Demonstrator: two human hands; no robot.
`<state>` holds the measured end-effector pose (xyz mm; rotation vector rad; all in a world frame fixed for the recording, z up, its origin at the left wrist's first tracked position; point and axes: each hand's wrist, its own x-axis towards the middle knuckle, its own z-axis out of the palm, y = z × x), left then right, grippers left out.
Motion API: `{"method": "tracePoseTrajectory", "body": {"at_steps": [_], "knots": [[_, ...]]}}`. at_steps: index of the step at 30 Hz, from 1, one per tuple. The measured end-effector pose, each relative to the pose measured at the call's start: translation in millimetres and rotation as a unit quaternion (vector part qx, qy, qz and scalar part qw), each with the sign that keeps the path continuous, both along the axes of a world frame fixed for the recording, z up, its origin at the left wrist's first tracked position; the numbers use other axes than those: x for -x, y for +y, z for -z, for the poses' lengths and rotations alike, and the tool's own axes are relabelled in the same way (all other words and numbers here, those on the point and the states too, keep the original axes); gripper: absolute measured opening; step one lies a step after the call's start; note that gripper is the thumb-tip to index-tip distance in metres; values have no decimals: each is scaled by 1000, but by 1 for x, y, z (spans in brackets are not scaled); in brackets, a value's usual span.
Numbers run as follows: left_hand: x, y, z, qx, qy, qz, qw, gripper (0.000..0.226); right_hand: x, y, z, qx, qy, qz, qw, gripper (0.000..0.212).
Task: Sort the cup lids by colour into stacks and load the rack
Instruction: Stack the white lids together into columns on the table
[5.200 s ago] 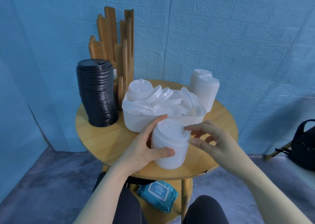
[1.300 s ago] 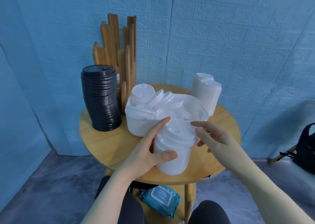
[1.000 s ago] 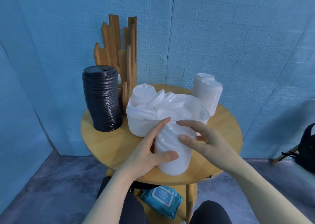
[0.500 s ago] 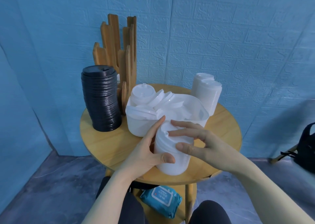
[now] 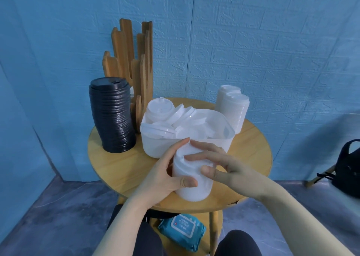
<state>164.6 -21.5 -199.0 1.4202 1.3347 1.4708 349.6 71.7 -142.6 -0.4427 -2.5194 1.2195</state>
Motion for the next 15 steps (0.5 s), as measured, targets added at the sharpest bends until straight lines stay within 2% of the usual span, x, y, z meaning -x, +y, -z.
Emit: {"method": "tracePoseTrajectory", "body": {"at_steps": [2, 11, 15], "knots": [[0, 0, 0, 3, -8, 3, 1000, 97, -1, -1, 5, 49, 32, 7, 998, 28], [0, -5, -4, 13, -12, 21, 1000, 100, 10, -7, 22, 54, 101, 37, 993, 25], [3, -4, -1, 7, -7, 5, 1000, 88, 11, -7, 21, 53, 106, 31, 993, 25]]}}
